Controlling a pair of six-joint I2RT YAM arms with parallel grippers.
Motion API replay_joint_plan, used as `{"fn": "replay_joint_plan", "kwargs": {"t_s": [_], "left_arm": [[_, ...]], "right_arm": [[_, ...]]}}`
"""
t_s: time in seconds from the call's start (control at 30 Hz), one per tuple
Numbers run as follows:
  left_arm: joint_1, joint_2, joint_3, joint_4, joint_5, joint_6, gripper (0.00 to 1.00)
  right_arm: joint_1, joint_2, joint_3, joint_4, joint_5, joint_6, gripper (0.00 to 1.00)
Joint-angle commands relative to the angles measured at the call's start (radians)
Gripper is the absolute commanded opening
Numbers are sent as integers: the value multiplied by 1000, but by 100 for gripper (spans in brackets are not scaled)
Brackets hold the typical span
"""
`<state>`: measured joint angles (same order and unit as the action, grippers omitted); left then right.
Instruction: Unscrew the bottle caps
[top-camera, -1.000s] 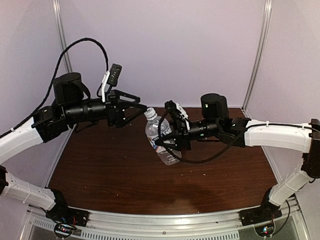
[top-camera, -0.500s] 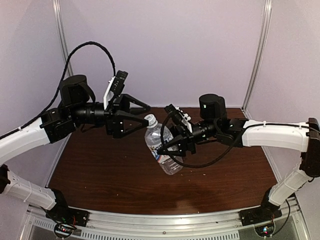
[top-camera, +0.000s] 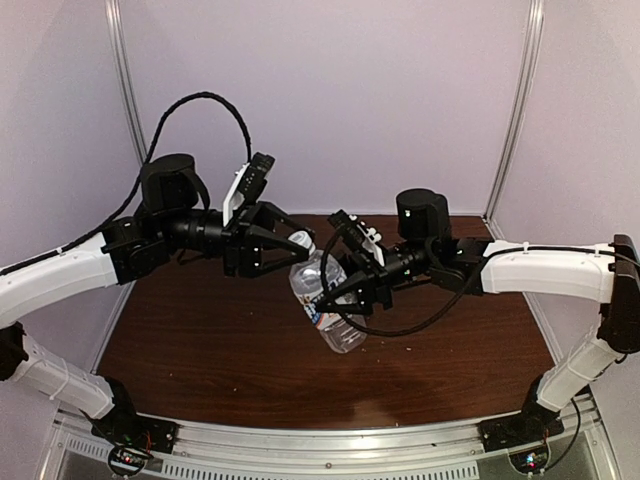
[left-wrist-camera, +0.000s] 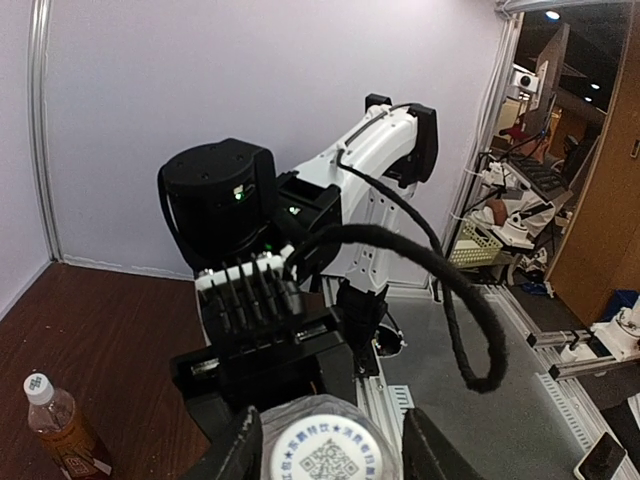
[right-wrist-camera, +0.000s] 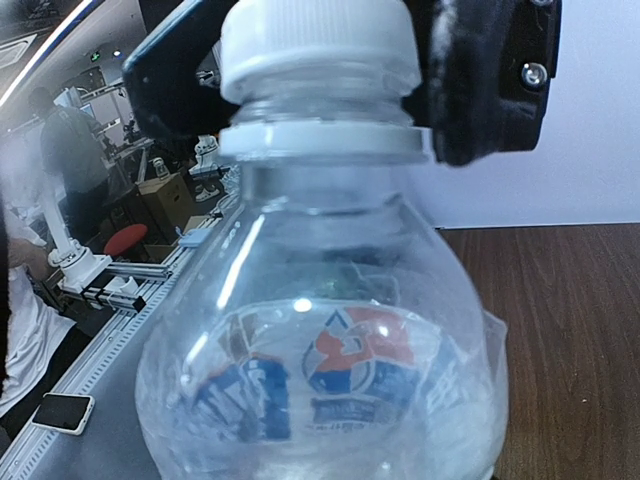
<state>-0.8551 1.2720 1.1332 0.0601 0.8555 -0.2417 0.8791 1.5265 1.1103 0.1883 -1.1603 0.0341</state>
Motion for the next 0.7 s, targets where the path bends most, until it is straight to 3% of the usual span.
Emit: {"fn": "replay_joint_plan", "kwargs": {"t_s": [0.0,0.4,0.67], "left_arm": [[8,1,17,63,25,-2,47],[13,-19,7,65,5,-5,46],[19,-28,-4,76,6,-16,35]], "right_arm": [[-3,11,34,31,-27,12,46],[-3,14,33,25,-23,8,46],[-3,17,31,23,-18,7,45]]}}
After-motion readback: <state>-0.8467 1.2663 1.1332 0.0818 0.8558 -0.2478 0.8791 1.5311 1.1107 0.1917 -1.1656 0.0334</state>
